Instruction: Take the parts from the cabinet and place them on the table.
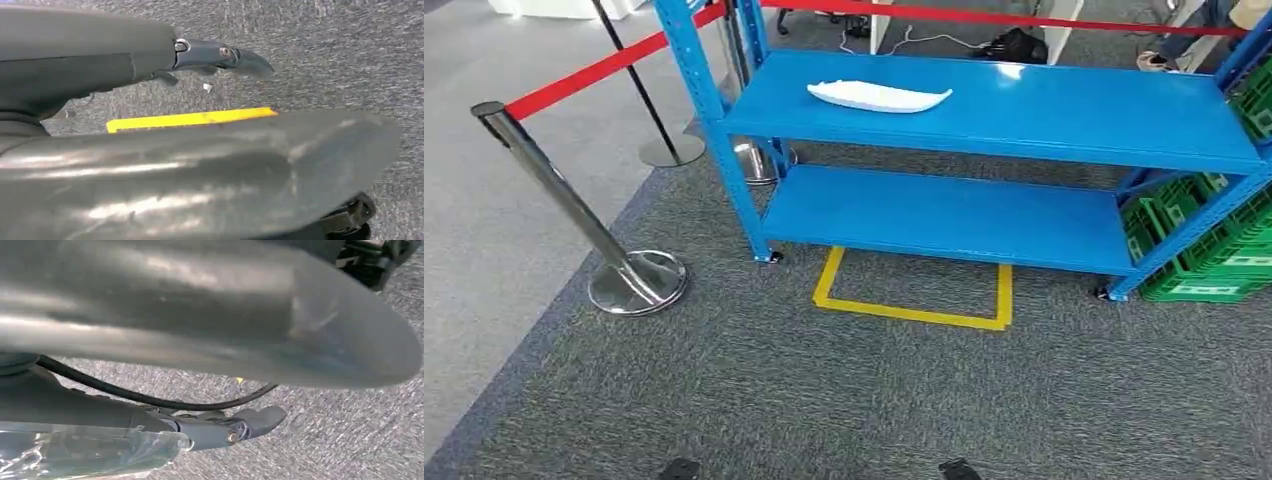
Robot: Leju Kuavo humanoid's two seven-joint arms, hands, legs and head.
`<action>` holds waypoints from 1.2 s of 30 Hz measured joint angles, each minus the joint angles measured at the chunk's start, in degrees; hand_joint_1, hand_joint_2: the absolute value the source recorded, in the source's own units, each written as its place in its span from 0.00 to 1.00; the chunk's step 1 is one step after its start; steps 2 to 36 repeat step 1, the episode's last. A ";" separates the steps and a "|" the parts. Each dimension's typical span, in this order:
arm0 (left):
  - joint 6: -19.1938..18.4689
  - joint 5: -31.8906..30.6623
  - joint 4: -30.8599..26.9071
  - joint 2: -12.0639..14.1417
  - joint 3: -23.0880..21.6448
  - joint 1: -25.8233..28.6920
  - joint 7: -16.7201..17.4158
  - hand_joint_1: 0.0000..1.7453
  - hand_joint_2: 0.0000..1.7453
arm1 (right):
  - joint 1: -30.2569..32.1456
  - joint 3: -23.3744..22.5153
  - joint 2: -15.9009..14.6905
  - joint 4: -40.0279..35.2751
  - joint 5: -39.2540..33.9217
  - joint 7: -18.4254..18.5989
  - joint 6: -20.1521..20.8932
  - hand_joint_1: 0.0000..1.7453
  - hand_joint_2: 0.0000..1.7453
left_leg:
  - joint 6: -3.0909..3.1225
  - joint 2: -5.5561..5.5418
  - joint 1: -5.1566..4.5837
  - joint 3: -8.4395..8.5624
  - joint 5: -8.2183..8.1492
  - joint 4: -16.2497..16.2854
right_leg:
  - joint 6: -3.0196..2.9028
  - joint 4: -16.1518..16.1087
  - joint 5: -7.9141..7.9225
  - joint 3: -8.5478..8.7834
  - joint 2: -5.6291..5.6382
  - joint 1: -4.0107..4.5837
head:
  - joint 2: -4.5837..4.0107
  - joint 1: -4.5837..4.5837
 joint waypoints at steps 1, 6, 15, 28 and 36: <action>-0.24 0.05 0.00 -0.02 0.02 0.06 0.00 0.00 0.00 | 0.05 -0.11 0.02 0.00 0.13 0.00 0.00 0.00 0.00 | 0.16 -0.01 -0.09 0.03 -0.03 0.00 | 0.22 -0.23 0.20 0.16 0.01 -0.01 | 0.00 0.02; -0.24 0.05 0.00 -0.02 0.02 0.06 0.00 0.00 0.00 | 0.05 -0.11 0.02 0.00 0.13 0.00 0.00 0.00 0.00 | 0.16 -0.01 -0.09 0.03 -0.03 0.00 | 0.22 -0.23 0.20 0.16 0.01 -0.01 | 0.00 0.02; -0.24 0.05 0.00 -0.02 0.02 0.06 0.00 0.00 0.00 | 0.05 -0.11 0.02 0.00 0.13 0.00 0.00 0.00 0.00 | 0.16 -0.01 -0.09 0.03 -0.03 0.00 | 0.22 -0.23 0.20 0.16 0.01 -0.01 | 0.00 0.02; -0.24 0.05 0.00 -0.02 0.02 0.06 0.00 0.00 0.00 | 0.05 -0.11 0.02 0.00 0.13 0.00 0.00 0.00 0.00 | 0.16 -0.01 -0.09 0.03 -0.03 0.00 | 0.22 -0.23 0.20 0.16 0.01 -0.01 | 0.00 0.02; -0.24 0.05 0.00 -0.02 0.02 0.06 0.00 0.00 0.00 | 0.05 -0.11 0.02 0.00 0.13 0.00 0.00 0.00 0.00 | 0.16 -0.01 -0.09 0.03 -0.03 0.00 | 0.22 -0.23 0.20 0.16 0.01 -0.01 | 0.00 0.02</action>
